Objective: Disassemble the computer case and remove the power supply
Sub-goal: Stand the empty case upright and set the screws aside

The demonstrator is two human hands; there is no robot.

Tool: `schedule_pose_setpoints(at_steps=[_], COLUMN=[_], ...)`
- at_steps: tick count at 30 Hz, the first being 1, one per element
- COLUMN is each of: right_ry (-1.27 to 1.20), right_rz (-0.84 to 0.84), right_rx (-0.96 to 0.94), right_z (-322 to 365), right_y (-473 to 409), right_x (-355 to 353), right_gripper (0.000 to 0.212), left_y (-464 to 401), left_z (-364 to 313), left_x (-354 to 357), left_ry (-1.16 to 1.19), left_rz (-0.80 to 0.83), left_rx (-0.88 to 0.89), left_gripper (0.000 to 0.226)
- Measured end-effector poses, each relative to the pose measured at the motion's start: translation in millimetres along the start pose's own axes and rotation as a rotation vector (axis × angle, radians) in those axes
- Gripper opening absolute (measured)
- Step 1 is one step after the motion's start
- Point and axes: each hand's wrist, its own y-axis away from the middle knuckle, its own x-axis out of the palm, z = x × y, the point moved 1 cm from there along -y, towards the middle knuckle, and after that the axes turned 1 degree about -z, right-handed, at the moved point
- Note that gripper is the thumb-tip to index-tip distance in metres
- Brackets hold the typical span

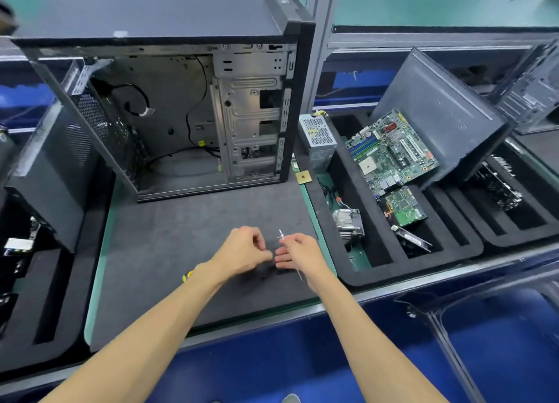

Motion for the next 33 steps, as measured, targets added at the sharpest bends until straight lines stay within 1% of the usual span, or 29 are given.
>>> schedule_pose_setpoints(at_steps=[2, 4, 6, 8, 11, 12, 14, 16, 21, 23, 26, 30, 33], right_ry=[-0.115, -0.214, -0.295, -0.349, -0.374, -0.383, -0.394, -0.388, -0.385, -0.382, -0.376, -0.404, -0.42], right_rz=[0.049, 0.102, 0.118, 0.137, 0.159, 0.147, 0.119, 0.1, 0.075, 0.067, 0.075, 0.111, 0.112], right_rx=[0.073, 0.165, 0.225, 0.254, 0.268, 0.274, 0.279, 0.287, 0.281, 0.276, 0.268, 0.248, 0.239], right_z=[5.6, 10.1, 12.4, 12.5, 11.1, 10.2, 8.2, 6.3, 1.7, 2.0, 3.9, 5.9, 8.0], right_y=[-1.2, -1.8, -2.3, -4.5, -8.4, -9.7, -12.2, -12.8, -12.8, -11.8, -8.5, -3.5, -1.7], right_x=[-1.4, 0.0, 2.9, 4.9, 4.8, 3.6, 0.7, -2.2, -12.0, -15.0, -19.0, -29.9, -43.6], right_gripper=[0.015, 0.021, 0.028, 0.029, 0.022, 0.023, 0.025, 0.025, 0.022, 0.019, 0.017, 0.017, 0.016], left_y=[-0.6, 2.0, 5.6, 8.8, 14.3, 17.2, 24.8, 32.2, 31.4, 29.6, 26.4, 21.5, 16.8], left_z=[-13.1, -27.8, -36.2, -36.6, -23.1, -15.8, -2.7, 6.6, 3.6, 1.3, -5.0, -16.2, -21.9], left_x=[-7.6, -10.6, -10.7, -11.5, -12.1, -10.0, 1.2, 16.4, 34.0, 35.6, 40.1, 47.3, 49.4], left_ry=[0.113, 0.155, 0.174, 0.202, 0.26, 0.231, 0.084, -0.061, -0.248, -0.292, -0.313, -0.38, -0.406], left_rz=[-0.043, -0.028, -0.02, -0.049, -0.123, -0.107, 0.025, 0.134, 0.095, 0.078, 0.042, -0.018, -0.007], left_rx=[0.054, 0.124, 0.159, 0.155, 0.081, 0.064, 0.047, 0.025, 0.137, 0.151, 0.141, 0.082, 0.035], left_gripper=[0.012, 0.011, 0.005, 0.008, 0.013, 0.013, 0.014, 0.023, 0.025, 0.024, 0.017, 0.01, 0.006])
